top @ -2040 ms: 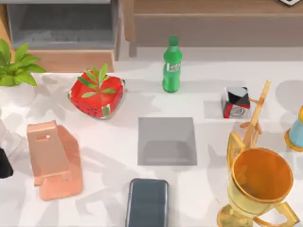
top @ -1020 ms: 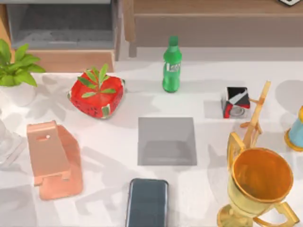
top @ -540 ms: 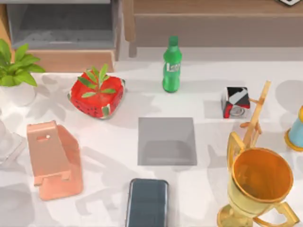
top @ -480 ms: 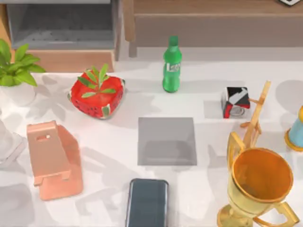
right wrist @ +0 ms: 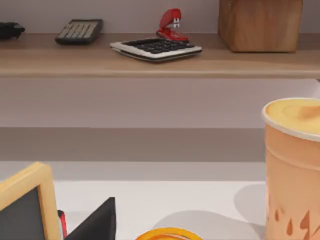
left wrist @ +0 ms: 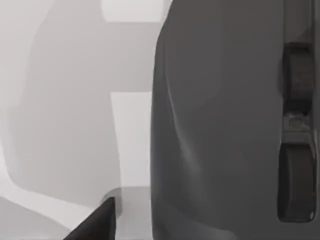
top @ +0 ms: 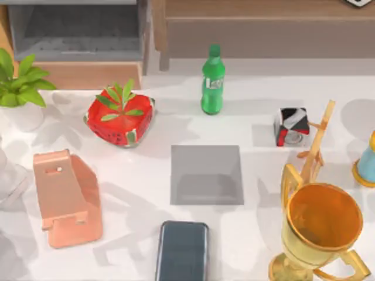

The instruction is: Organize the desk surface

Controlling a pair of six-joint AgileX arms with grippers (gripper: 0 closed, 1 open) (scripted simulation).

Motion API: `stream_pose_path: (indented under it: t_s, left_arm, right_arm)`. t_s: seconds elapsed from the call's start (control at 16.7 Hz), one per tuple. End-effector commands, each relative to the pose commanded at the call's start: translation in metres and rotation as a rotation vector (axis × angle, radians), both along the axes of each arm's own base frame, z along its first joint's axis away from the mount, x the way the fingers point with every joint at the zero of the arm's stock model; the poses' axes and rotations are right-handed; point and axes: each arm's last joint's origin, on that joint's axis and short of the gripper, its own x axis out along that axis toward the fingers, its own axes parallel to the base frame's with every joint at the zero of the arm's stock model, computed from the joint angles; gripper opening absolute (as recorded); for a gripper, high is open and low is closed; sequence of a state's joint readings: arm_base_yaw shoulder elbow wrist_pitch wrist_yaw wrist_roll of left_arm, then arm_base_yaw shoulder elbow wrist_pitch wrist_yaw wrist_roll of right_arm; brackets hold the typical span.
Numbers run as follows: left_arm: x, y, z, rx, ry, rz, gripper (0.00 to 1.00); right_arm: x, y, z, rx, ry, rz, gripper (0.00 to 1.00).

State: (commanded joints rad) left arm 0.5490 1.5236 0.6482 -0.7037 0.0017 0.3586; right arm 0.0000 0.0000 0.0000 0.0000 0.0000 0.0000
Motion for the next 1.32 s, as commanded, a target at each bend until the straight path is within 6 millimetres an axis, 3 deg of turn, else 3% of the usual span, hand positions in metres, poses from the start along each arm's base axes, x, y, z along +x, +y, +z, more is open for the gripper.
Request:
stream_pose_path:
  t_s: [0.24,0.48,1.26,1.32]
  left_arm:
    - [0.014,0.007,-0.012,0.010,-0.010,0.000,1.00]
    - [0.014,0.008,-0.012,0.010,-0.010,0.001,1.00]
    - [0.014,0.008,-0.012,0.010,-0.010,0.001,0.02]
    - [0.014,0.008,-0.012,0.010,-0.010,0.001,0.00]
  right_arm:
    - [0.000,0.000,0.000,0.000,0.000,0.000,1.00]
    - [0.000,0.000,0.000,0.000,0.000,0.000,1.00]
    - [0.000,0.000,0.000,0.000,0.000,0.000,1.00]
    - [0.000,0.000,0.000,0.000,0.000,0.000,1.00]
